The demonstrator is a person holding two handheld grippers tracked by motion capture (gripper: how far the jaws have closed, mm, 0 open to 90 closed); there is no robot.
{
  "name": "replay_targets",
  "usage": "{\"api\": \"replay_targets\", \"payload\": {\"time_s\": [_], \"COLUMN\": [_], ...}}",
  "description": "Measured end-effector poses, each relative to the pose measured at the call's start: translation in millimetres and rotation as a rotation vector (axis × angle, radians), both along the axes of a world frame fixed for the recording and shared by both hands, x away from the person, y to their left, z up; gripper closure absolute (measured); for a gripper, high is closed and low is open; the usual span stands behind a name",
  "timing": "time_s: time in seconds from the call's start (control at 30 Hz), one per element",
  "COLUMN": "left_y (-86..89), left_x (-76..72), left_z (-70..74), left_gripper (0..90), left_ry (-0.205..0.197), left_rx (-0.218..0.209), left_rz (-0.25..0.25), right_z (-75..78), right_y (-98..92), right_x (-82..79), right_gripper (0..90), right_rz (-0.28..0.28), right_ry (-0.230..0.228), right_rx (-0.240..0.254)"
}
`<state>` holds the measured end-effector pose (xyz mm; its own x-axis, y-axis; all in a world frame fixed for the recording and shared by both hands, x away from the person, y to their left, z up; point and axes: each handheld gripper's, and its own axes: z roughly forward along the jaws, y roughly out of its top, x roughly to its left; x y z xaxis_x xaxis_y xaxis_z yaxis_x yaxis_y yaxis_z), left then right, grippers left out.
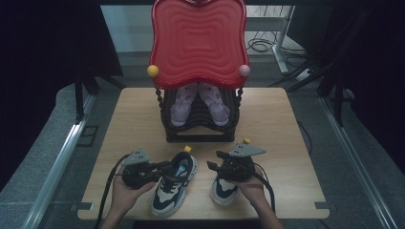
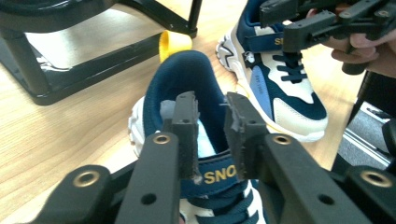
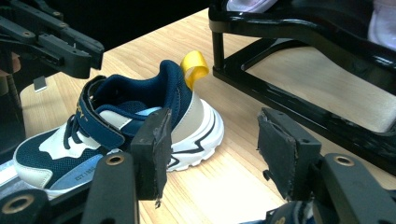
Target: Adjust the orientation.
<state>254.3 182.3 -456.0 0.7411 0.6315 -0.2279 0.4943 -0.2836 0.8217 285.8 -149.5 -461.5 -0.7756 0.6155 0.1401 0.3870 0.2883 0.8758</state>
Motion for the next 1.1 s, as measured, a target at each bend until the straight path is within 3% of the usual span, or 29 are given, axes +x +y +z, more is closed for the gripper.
{"api": "replay_targets", "payload": {"time_s": [0.23, 0.5, 0.67, 1.1], "left_y": [-7.5, -27.1, -36.5, -56.8], "left_x": [-5.8, -17.9, -25.0, -36.9], "left_z": [-0.9, -11.1, -17.1, -37.9], "left_gripper": [85.6, 87.1, 87.1, 88.2], "left_ry": [0.015, 0.051, 0.048, 0.107], "left_rx": [-0.002, 0.052, 0.094, 0.163], "left_rz": [-0.043, -0.113, -0.131, -0.184], "right_z": [0.6, 0.7, 1.5, -0.5], "right_y": [-5.0, -9.2, -11.7, -14.0], "right_x": [1.7, 3.4, 2.7, 5.4], "right_gripper": [44.7, 44.9, 44.9, 45.0], "right_rz": [-0.022, -0.047, -0.055, -0.067], "right_ry": [0.002, 0.010, 0.001, 0.002], "right_rx": [0.012, 0.021, 0.018, 0.009]}}
